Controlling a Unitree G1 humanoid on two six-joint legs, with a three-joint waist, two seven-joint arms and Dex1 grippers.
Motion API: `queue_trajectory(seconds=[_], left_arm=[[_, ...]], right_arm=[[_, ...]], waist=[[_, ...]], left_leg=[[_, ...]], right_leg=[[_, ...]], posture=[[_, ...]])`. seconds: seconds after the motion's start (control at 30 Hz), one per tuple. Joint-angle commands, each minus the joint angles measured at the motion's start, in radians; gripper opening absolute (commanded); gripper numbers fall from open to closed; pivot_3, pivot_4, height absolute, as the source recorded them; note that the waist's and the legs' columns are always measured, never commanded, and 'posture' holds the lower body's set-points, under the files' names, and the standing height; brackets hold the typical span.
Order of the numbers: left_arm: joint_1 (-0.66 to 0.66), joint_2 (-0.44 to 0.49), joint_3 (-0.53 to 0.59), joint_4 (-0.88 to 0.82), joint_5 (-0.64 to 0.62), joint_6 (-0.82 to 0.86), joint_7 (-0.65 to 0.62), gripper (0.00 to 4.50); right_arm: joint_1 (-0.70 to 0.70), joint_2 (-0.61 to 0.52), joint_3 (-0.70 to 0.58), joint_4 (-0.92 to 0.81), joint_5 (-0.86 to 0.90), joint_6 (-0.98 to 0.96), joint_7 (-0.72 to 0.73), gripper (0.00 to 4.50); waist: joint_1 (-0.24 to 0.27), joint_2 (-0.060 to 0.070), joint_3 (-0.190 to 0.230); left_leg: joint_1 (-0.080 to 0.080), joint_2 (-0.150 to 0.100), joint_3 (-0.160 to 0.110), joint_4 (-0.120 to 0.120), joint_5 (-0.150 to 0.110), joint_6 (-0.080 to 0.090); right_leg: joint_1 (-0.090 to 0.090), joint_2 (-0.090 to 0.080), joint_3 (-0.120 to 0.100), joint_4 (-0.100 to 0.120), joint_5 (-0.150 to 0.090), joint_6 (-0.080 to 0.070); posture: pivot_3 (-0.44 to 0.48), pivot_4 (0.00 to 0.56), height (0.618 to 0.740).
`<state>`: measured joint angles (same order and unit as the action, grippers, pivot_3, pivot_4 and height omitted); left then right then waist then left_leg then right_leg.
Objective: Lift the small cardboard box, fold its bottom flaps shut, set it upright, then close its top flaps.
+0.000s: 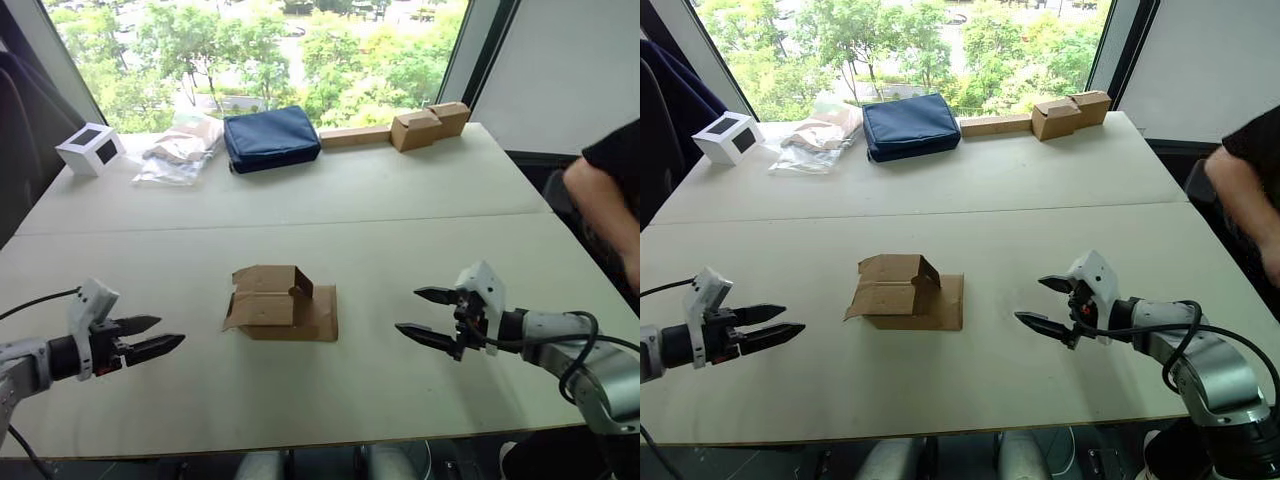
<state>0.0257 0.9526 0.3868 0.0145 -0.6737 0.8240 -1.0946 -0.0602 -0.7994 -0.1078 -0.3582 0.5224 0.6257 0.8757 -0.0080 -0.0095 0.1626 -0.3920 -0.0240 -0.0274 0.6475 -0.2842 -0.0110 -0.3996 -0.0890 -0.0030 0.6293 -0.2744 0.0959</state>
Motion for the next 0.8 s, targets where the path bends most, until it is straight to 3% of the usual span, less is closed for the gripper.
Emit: queue_trajectory(seconds=[0.03,0.13,0.3,0.53,0.8], left_arm=[[-0.080,0.023,-0.007,0.059,-0.125,0.176,-0.080,4.50],[-0.149,0.016,-0.061,0.086,-0.197,0.325,-0.128,4.50],[-0.296,-0.047,-0.130,0.132,-0.238,0.429,-0.118,4.50],[-0.428,-0.114,-0.250,0.216,-0.192,0.430,-0.142,4.50],[-0.595,-0.190,-0.367,0.382,-0.109,0.374,-0.202,4.50]], right_arm=[[0.000,-0.020,-0.033,-0.052,0.015,-0.016,0.020,4.44],[0.024,-0.049,0.021,-0.123,-0.027,-0.038,0.039,4.44],[0.026,-0.026,0.065,-0.260,-0.006,0.006,-0.009,4.44],[-0.009,0.012,0.081,-0.407,0.046,0.103,-0.108,4.44],[0.024,-0.007,0.071,-0.417,0.046,0.115,-0.127,4.44]], waist=[[0.001,0.000,0.000],[-0.002,0.000,0.000],[-0.001,-0.001,0.000],[-0.002,-0.001,0.000],[0.003,-0.002,0.000]], left_leg=[[0.000,0.000,0.000,0.000,0.000,0.000],[0.000,0.000,0.000,0.000,0.000,0.000],[0.000,0.000,0.000,0.001,0.000,0.000],[0.000,0.000,0.000,0.001,0.000,0.000],[0.000,-0.001,0.000,0.003,0.000,0.000]], right_leg=[[0.000,0.000,0.000,0.000,0.000,0.000],[0.000,0.000,0.000,0.000,0.000,0.001],[0.000,0.001,0.000,0.002,0.002,0.004],[-0.001,0.002,-0.001,0.002,0.002,0.004],[0.001,0.003,-0.001,0.002,0.002,0.004]], posture=[[0.000,0.150,0.737],[0.000,0.150,0.737],[0.000,0.150,0.737],[0.000,0.150,0.737],[0.000,0.150,0.737]])
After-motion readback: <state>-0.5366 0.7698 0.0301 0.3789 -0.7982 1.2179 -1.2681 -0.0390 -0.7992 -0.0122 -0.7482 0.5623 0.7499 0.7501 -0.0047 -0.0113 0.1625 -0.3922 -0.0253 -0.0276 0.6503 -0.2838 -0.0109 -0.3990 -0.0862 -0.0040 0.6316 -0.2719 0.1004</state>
